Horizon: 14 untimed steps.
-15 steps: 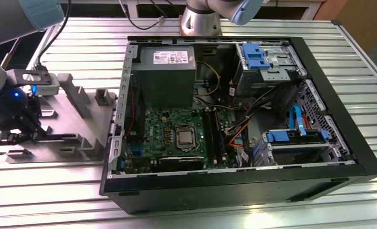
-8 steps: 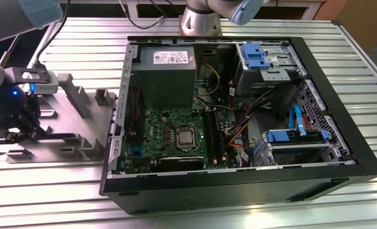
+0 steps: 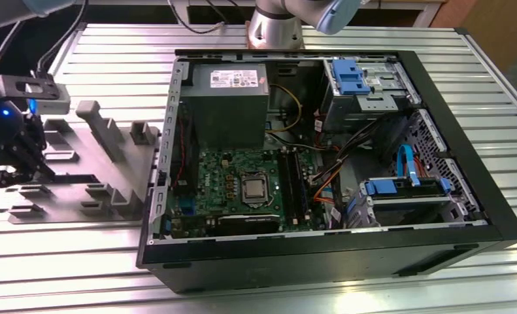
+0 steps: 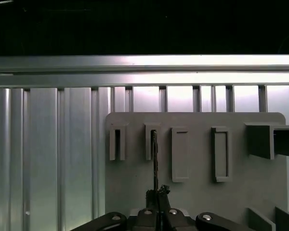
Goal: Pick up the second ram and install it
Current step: 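Pick up the second ram and move it above second insertion slot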
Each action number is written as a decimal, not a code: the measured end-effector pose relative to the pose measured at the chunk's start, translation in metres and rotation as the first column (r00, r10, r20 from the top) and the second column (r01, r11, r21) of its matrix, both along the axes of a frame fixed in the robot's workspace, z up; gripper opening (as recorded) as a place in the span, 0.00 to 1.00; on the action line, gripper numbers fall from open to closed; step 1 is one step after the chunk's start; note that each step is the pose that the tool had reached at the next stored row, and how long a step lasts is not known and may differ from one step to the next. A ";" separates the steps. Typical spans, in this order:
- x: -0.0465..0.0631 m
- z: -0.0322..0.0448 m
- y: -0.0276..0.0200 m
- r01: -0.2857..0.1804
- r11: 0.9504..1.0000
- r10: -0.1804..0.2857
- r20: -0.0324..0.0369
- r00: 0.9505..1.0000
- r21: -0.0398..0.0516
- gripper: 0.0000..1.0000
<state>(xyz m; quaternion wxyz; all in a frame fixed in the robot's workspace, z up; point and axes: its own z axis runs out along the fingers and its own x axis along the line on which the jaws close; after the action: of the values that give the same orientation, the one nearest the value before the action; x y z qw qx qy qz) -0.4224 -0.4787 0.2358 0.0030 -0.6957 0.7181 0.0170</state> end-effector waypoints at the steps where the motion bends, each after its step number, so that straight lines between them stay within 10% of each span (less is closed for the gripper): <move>1: 0.000 0.0045 0.0000 0.000 1.000 0.000 0.000 1.000 0.000 0.11; 14: 0.000 0.0592 0.0000 0.000 1.000 0.000 0.001 1.000 0.000 0.11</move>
<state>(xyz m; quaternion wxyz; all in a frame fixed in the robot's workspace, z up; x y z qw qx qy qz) -0.4224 -0.4788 0.2950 0.0034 -0.6957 0.7181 0.0166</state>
